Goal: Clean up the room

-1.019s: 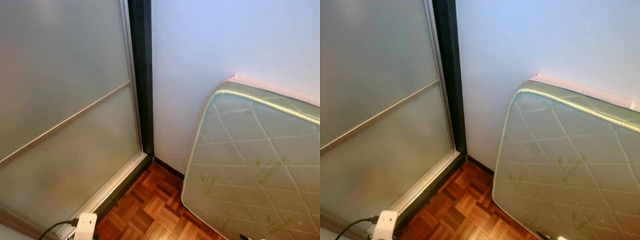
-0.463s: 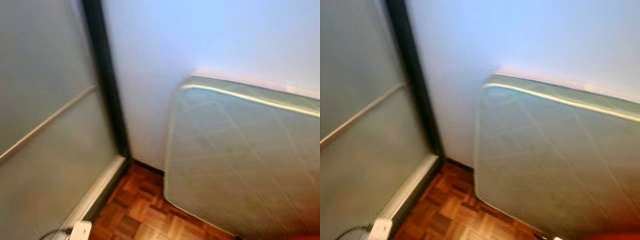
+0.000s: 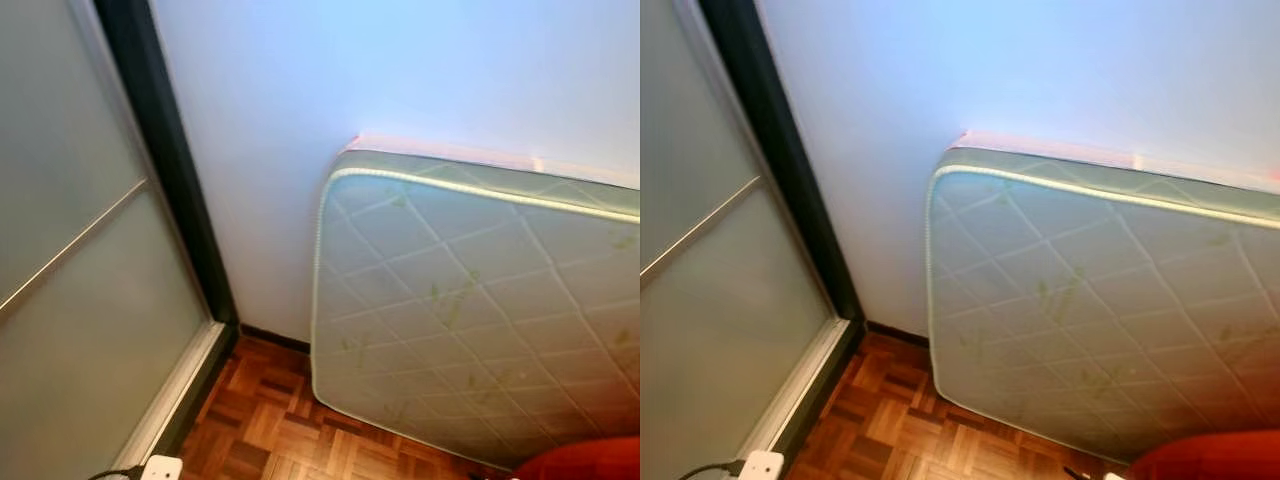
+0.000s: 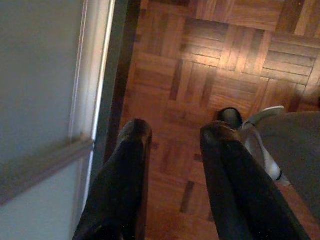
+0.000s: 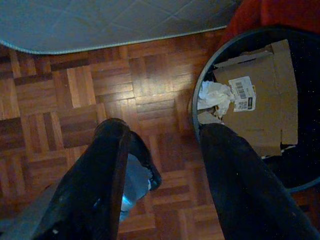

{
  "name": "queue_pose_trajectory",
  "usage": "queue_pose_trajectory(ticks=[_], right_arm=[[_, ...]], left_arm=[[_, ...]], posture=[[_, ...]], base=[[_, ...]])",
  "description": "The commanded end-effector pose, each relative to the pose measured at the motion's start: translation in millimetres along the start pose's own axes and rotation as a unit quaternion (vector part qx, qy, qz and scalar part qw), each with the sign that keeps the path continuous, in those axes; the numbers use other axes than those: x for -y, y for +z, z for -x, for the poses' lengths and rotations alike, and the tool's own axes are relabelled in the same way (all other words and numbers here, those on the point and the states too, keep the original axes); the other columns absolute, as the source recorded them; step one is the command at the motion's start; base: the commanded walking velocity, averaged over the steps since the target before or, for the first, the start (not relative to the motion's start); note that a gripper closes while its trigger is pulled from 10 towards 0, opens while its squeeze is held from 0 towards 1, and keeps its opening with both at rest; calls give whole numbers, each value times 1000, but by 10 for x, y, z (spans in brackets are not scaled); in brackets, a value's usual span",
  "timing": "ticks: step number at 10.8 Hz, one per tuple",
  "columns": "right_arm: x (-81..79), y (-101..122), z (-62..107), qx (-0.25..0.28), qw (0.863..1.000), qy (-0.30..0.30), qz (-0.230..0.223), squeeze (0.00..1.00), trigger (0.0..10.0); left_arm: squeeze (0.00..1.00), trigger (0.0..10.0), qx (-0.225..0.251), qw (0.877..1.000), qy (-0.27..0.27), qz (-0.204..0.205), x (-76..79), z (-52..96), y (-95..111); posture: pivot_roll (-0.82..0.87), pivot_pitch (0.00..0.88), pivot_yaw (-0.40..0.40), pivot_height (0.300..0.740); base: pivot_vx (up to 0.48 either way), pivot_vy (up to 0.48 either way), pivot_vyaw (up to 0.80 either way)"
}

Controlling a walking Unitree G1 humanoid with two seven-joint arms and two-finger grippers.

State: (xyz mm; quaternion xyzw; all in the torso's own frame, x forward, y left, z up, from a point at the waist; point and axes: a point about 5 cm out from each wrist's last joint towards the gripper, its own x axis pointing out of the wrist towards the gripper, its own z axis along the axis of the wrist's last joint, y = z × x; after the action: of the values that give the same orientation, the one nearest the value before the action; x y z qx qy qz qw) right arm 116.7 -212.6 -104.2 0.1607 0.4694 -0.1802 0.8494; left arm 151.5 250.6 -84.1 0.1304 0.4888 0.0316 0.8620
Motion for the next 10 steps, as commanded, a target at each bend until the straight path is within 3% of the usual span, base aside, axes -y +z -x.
queue_pose_trajectory(ticks=[1,4,10], right_arm=[[16,-14,4,-5,1000,1,1,0,10000],[44,0,4,-3,1000,-6,2,0,10000],[88,81,-5,-1,999,2,40,0,10000]], left_arm=[[0,10000,-5,1000,3,-30,7,0,-12],[0,10000,1,1000,-4,-17,101,-18,56],[0,10000,11,1000,-2,2,70,-20,93]], posture=[[230,40,-12,740],[232,39,-14,740],[247,2,-45,740]], base=[[0,-480,-781],[0,-82,-781],[0,0,-781]])
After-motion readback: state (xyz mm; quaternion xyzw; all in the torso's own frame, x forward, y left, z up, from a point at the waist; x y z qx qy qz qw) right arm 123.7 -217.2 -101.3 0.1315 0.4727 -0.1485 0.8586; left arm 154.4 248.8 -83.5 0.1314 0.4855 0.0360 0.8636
